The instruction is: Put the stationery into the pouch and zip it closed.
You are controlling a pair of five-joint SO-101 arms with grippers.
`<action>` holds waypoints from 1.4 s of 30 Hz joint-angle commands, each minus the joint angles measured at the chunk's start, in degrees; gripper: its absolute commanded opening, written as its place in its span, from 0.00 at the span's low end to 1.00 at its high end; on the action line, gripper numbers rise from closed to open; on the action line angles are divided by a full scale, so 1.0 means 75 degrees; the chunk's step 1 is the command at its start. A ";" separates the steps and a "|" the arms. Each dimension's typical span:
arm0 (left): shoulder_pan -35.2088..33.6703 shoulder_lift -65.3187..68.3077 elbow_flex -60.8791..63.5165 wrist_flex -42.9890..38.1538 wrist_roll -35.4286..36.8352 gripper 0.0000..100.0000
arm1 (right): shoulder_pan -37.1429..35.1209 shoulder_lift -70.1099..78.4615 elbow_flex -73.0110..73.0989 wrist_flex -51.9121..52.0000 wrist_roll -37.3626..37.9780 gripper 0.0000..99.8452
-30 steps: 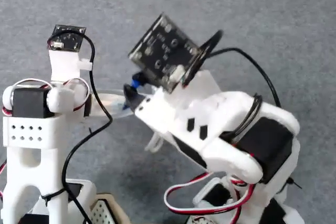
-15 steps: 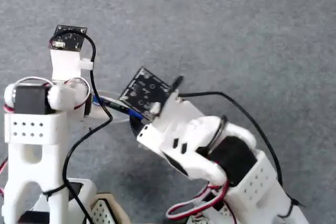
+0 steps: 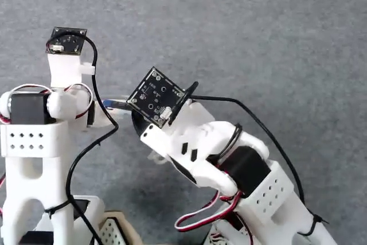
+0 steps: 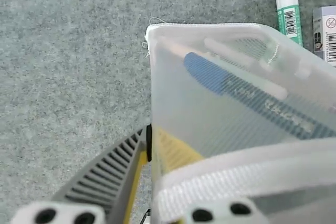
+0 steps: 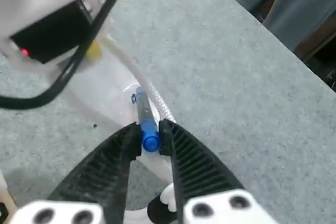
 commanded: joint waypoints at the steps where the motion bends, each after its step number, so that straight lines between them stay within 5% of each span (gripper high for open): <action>1: -0.0018 0.0012 -0.0135 0.0070 0.0105 0.03 | 0.0047 0.0076 0.0217 -0.0082 0.0012 0.04; 6: -0.0018 0.0012 -0.0135 0.0070 0.0105 0.03 | 0.0012 0.0088 -0.0041 0.0234 0.0012 0.12; 32: -0.0557 0.0023 -0.0135 0.0070 0.0105 0.03 | 0.0574 0.0041 -0.3053 0.1254 0.0059 0.13; 42: -0.1049 0.0000 -0.0135 0.0070 0.0105 0.03 | 0.1793 0.0111 -0.2104 0.0387 0.0012 0.12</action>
